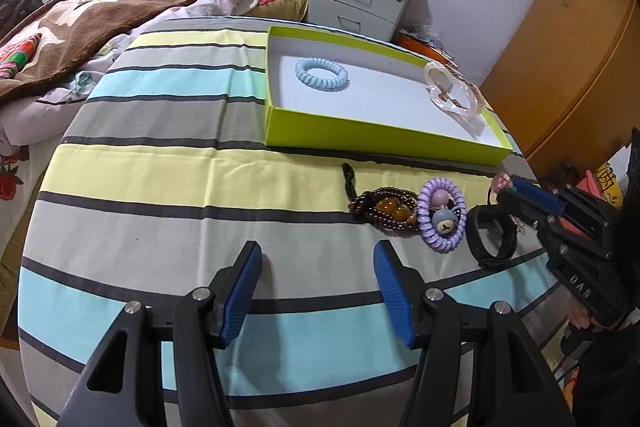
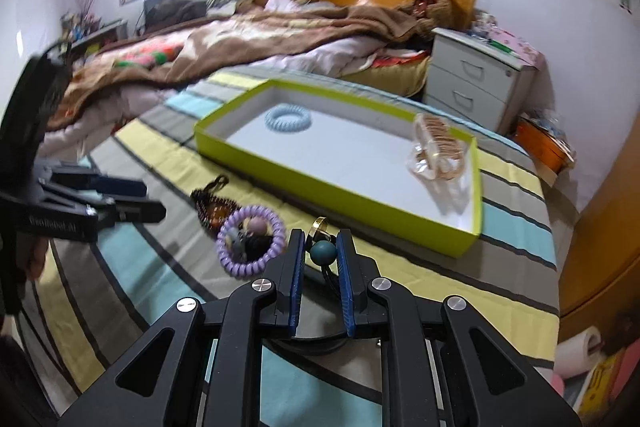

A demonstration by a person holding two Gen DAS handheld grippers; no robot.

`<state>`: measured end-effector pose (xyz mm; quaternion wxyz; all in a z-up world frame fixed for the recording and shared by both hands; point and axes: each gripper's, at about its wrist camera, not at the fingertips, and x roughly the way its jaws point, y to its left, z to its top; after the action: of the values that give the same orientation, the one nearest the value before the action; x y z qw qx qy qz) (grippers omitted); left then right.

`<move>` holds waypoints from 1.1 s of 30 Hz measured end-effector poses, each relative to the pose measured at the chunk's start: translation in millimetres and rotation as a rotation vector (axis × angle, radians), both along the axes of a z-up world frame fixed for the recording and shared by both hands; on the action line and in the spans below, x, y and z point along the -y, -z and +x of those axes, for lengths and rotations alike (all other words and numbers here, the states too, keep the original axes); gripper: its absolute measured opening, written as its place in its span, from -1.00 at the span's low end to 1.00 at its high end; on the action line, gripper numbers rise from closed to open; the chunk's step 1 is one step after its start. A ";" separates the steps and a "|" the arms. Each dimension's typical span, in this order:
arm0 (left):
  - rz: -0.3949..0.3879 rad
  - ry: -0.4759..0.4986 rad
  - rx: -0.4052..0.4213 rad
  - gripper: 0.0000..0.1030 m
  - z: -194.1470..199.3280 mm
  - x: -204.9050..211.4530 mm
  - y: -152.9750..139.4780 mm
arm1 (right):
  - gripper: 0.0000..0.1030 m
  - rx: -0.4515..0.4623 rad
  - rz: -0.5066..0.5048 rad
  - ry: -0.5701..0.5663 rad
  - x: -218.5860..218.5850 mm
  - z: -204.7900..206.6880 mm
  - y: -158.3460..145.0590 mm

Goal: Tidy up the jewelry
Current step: 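Grasp the black hair tie with the right tool while the left tool grasps the lilac coil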

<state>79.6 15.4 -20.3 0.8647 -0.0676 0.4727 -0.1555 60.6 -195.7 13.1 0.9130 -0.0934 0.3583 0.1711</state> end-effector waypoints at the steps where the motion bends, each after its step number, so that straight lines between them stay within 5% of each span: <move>1: -0.001 0.005 0.000 0.17 0.1 1.8 -0.5 | -0.68 0.005 0.016 0.010 2.3 -0.6 -2.0; 14: -0.034 0.103 0.040 0.16 19.1 40.0 -21.9 | -0.68 0.077 0.191 0.110 38.6 -18.8 -24.6; 33: 0.024 0.277 -0.018 0.07 46.8 94.1 -7.0 | -0.68 0.104 0.233 0.159 59.4 -31.8 -27.8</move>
<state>126.4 -78.7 -13.3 0.8314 0.0073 0.4872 -0.2673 28.9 -255.0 40.8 0.9457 0.0333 0.2943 0.1336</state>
